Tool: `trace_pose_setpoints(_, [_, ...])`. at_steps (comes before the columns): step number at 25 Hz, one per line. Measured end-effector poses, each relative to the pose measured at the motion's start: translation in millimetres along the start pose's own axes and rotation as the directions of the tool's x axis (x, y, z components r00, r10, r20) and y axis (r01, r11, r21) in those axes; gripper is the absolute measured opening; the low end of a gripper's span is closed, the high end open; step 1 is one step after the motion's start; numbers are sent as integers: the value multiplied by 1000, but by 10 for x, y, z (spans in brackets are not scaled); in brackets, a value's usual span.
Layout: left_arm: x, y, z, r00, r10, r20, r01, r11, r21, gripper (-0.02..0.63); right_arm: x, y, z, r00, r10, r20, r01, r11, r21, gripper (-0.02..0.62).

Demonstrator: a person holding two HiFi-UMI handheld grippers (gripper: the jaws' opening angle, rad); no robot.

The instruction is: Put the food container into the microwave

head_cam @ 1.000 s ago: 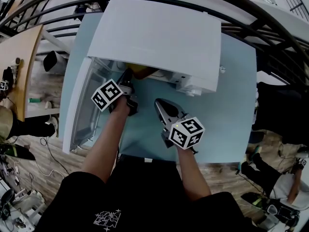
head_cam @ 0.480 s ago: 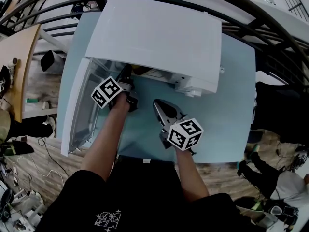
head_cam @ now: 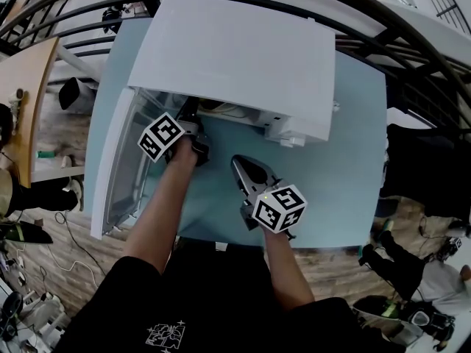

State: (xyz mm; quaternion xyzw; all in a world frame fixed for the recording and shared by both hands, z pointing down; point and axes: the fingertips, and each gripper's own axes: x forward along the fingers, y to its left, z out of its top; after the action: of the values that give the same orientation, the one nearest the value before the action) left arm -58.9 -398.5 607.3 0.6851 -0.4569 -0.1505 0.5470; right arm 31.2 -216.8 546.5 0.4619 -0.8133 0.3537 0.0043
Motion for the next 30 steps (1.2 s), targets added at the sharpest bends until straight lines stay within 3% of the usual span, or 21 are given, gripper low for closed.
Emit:
trace_pose_setpoints(16, [21, -34, -36, 999, -40, -8, 40, 999, -3, 28, -206, -15, -111, 999, -49, 13, 48, 999, 15, 6])
trace_pose_setpoints(21, [-36, -39, -45, 998, -62, -21, 62, 998, 2, 62, -219, 38, -118, 999, -48, 18, 48, 999, 8, 6])
trace_pose_setpoints(30, [-326, -116, -257, 995, -55, -84, 64, 992, 109, 64, -294, 101, -27, 996, -68, 59, 69, 998, -10, 6])
